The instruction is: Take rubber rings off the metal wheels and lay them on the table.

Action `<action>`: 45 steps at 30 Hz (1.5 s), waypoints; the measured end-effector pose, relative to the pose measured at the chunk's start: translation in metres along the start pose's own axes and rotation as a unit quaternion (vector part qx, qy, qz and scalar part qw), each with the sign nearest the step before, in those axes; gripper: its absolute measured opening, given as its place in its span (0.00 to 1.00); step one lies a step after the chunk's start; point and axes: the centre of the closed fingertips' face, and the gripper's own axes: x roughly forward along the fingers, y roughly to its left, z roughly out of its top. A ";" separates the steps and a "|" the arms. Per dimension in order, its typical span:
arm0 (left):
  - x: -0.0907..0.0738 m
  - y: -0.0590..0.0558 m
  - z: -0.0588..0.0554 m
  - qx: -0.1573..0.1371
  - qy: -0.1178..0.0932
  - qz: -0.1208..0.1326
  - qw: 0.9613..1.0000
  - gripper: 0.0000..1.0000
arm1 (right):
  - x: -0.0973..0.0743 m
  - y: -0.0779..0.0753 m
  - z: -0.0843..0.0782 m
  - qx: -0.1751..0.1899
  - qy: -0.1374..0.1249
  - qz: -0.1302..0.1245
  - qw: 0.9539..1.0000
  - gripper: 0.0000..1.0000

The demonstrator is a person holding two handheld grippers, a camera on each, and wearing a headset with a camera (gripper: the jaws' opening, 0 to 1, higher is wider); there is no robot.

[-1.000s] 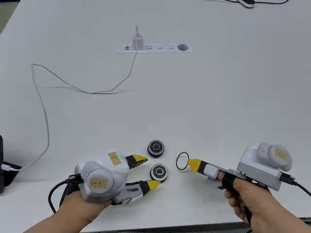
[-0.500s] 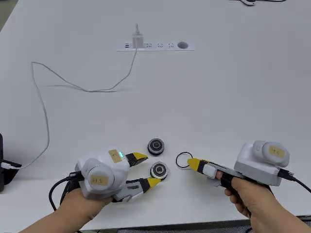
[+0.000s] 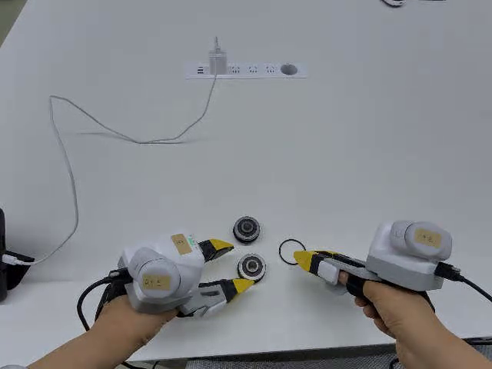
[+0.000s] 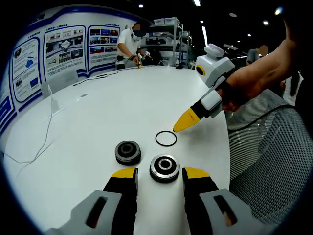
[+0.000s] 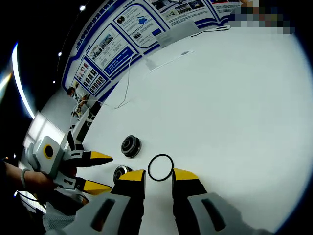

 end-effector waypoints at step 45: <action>0.011 -0.009 0.007 0.018 0.004 -0.018 1.000 0.20 | 0.006 0.048 -0.026 0.045 0.018 0.075 0.996 0.16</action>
